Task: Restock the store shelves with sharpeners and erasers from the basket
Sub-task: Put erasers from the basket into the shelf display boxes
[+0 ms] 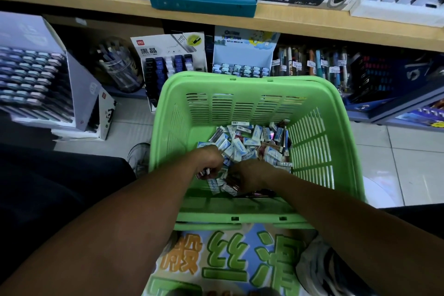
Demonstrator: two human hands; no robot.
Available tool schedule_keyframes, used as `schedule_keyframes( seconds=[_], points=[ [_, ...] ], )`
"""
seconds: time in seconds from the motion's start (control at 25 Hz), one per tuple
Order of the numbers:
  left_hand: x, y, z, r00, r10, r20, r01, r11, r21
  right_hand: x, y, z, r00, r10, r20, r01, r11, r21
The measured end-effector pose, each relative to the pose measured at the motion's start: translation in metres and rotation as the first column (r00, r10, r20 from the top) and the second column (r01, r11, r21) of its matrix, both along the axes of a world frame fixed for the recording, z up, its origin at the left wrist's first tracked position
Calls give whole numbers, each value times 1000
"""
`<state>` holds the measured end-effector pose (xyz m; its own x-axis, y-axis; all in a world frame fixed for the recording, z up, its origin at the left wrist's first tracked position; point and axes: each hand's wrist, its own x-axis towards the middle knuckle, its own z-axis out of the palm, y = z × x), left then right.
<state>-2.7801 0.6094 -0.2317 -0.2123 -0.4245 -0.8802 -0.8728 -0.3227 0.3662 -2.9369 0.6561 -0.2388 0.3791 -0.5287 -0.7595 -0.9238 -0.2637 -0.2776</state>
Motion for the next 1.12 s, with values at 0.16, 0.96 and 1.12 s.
schedule_keyframes(
  seconds=[0.16,0.96,1.12],
  points=[
    [0,-1,-1,1000,11,16,-11,1000,-4,19,5,3,954,226,-198,-250,962,-106],
    [7,-1,-5,860,487,-152,-456,868,198,3,-10,10,719,-669,189,602,735,313],
    [-8,0,3,739,634,-228,-551,764,336,-9,-6,11,461,-855,240,633,506,586]
  ],
)
